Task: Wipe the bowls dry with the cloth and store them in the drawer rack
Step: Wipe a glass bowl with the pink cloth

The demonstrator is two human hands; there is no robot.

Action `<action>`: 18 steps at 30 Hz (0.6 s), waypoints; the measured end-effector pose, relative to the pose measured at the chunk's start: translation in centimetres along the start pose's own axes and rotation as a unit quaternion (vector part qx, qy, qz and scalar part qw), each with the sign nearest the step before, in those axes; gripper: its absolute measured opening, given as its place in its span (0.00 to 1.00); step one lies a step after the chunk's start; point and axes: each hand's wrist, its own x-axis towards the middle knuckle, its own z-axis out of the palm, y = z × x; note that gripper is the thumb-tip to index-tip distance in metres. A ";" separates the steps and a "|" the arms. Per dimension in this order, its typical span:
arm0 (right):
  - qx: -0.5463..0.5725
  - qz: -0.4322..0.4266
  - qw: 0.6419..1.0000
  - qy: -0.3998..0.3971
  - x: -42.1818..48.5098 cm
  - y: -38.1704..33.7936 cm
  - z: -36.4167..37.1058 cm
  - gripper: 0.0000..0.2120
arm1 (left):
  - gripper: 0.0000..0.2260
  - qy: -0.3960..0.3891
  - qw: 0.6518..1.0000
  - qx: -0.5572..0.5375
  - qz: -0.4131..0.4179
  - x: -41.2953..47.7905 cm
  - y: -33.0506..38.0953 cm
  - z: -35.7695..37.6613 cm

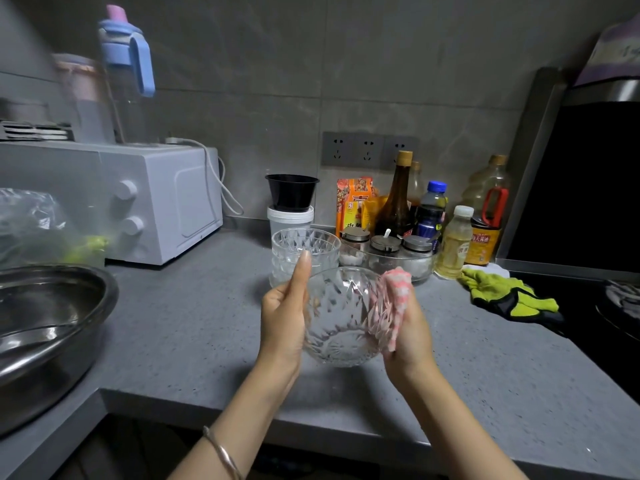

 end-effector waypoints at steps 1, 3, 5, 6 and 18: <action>-0.001 0.003 1.000 0.006 0.1 -0.2 -0.1 0.24 | 0.33 -0.011 1.000 0.017 -0.004 -0.1 0.1 -0.1; -0.010 -0.014 0.999 0.027 0.3 -0.5 -0.6 0.24 | 0.38 -0.060 0.994 0.095 -0.001 0.2 -0.3 -0.9; -0.047 -0.081 0.995 0.035 0.3 -0.7 -1.2 0.24 | 0.41 -0.126 0.977 0.166 -0.038 0.4 -0.6 -1.7; -0.073 -0.130 0.988 0.028 0.2 -0.7 -1.4 0.26 | 0.42 -0.162 0.967 0.167 -0.099 0.3 -0.7 -2.0; -0.442 -0.323 0.828 -0.124 0.3 -2.0 -1.9 0.23 | 0.26 -0.201 0.941 -0.115 -0.245 -0.8 -1.1 -1.4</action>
